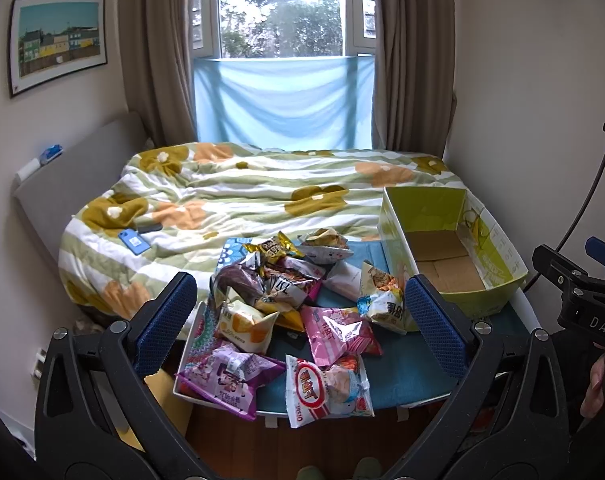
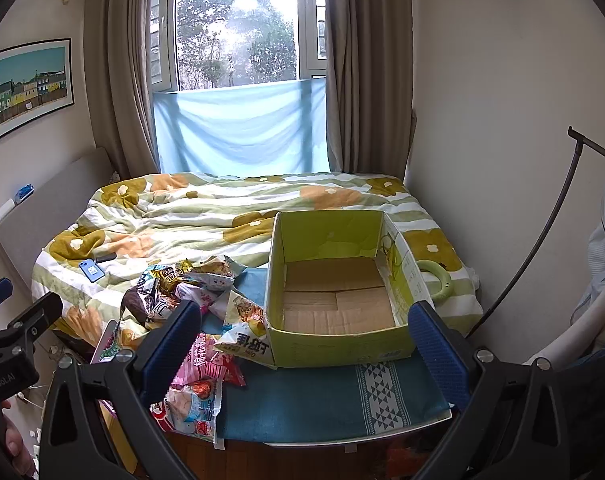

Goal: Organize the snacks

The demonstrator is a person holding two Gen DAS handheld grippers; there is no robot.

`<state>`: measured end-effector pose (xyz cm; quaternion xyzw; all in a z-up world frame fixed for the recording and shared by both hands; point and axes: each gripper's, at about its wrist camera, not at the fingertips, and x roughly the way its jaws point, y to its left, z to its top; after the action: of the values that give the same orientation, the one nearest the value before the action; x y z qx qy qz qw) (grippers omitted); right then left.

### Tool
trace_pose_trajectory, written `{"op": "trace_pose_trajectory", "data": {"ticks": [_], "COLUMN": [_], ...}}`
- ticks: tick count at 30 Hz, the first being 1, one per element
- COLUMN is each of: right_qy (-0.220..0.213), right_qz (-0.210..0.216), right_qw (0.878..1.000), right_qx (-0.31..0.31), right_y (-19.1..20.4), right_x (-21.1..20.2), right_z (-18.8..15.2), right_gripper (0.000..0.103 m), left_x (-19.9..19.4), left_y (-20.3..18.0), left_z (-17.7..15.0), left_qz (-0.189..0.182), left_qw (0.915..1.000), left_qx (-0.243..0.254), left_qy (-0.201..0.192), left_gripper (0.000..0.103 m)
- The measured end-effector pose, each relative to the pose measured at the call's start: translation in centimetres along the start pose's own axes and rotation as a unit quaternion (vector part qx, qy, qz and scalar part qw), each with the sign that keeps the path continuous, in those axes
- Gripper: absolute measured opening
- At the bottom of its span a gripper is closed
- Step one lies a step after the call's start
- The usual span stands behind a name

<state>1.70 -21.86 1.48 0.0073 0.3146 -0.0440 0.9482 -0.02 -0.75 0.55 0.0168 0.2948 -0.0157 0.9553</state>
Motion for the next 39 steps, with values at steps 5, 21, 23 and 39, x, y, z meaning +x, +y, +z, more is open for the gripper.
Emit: {"op": "trace_pose_trajectory", "data": {"ticks": [5, 21, 23, 39], "right_qy": [0.001, 0.001, 0.001, 0.004], "right_qz": [0.001, 0.002, 0.002, 0.003], "right_qw": [1.000, 1.000, 1.000, 1.000], "right_qx": [0.000, 0.000, 0.000, 0.000], "right_y": [0.04, 0.05, 0.03, 0.35], "right_x": [0.01, 0.07, 0.08, 0.19], "right_z": [-0.05, -0.10, -0.08, -0.14], "right_gripper": [0.103, 0.103, 0.103, 0.103], "left_x": [0.00, 0.02, 0.02, -0.06], "left_y": [-0.01, -0.08, -0.06, 0.40], "left_z": [-0.01, -0.08, -0.09, 0.26], "left_qz": [0.000, 0.001, 0.000, 0.006], "left_qw": [1.0000, 1.0000, 1.0000, 0.9999], "left_qx": [0.000, 0.000, 0.000, -0.003], "left_qy": [0.000, 0.000, 0.000, 0.012], "left_gripper": [0.103, 0.103, 0.103, 0.103]}}
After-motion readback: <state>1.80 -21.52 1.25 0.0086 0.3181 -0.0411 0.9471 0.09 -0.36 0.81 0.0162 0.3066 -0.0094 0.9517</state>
